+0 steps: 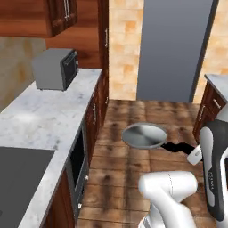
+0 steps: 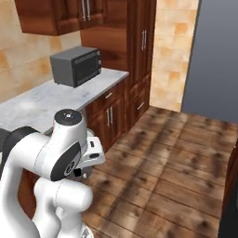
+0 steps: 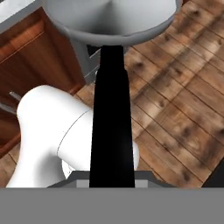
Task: Move the pot and pan from the stove into the sink.
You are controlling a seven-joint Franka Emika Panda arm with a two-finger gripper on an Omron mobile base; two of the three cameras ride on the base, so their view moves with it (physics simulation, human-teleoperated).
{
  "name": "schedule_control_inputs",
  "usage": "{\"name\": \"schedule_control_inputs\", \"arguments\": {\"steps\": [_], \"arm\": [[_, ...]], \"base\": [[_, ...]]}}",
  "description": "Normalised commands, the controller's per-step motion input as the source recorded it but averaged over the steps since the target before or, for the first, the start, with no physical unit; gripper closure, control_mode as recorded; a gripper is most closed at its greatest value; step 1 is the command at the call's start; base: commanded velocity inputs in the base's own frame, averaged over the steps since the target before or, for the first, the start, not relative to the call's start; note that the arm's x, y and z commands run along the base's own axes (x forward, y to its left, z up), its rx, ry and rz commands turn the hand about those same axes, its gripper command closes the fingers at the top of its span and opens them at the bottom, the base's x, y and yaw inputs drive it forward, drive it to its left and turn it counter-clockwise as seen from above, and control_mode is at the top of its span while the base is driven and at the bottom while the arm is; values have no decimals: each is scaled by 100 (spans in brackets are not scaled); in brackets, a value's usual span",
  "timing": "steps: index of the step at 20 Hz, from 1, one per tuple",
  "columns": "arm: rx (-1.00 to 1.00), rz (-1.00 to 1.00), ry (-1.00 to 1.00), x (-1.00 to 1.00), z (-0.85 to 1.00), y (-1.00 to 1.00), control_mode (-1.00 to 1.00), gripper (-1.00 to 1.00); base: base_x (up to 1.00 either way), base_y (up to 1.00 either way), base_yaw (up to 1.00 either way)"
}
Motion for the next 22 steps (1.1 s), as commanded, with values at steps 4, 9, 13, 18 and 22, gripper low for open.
{"name": "schedule_control_inputs", "arguments": {"steps": [4, 9, 13, 18, 22], "arm": [[0, 0, 0, 0, 0, 0, 100, 100], [0, 0, 0, 0, 0, 0, 100, 100], [0, 0, 0, 0, 0, 0, 100, 100], [0, 0, 0, 0, 0, 0, 100, 100], [0, 0, 0, 0, 0, 0, 100, 100]], "base": [[-2, 0, 50], [-2, 0, 50], [-2, 0, 50], [-2, 0, 50], [-2, 0, 50]]}}
